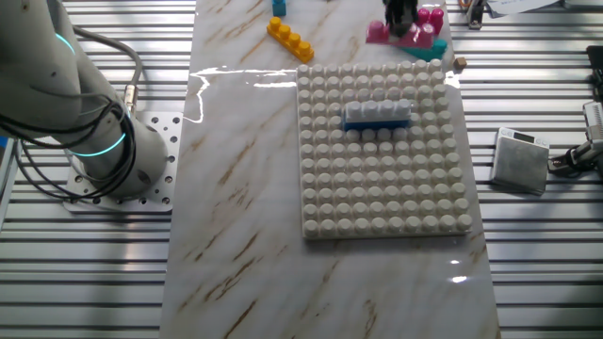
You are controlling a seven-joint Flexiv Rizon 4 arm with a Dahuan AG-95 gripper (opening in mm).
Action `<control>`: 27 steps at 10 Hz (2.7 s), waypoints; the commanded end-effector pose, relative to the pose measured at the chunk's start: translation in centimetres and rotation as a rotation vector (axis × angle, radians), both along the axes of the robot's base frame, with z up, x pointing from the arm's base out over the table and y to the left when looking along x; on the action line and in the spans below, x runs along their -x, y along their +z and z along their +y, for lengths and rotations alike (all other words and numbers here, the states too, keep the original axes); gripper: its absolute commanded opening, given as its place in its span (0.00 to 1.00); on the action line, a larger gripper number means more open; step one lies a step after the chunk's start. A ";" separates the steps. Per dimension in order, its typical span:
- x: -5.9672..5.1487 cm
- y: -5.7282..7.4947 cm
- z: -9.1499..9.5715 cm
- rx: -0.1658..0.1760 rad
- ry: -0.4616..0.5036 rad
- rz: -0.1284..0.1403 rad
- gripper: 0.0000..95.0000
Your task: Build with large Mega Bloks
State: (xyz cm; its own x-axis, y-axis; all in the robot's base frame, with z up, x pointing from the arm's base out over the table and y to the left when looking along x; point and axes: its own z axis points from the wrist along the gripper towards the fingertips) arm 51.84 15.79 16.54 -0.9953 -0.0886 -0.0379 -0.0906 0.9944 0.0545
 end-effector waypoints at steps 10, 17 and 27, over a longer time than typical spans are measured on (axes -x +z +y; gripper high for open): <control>3.1 -2.0 -6.7 0.010 0.161 -0.010 0.00; 2.6 -1.7 -7.0 0.042 0.064 -0.018 0.00; 2.2 -2.1 -8.2 -0.002 0.127 -0.032 0.00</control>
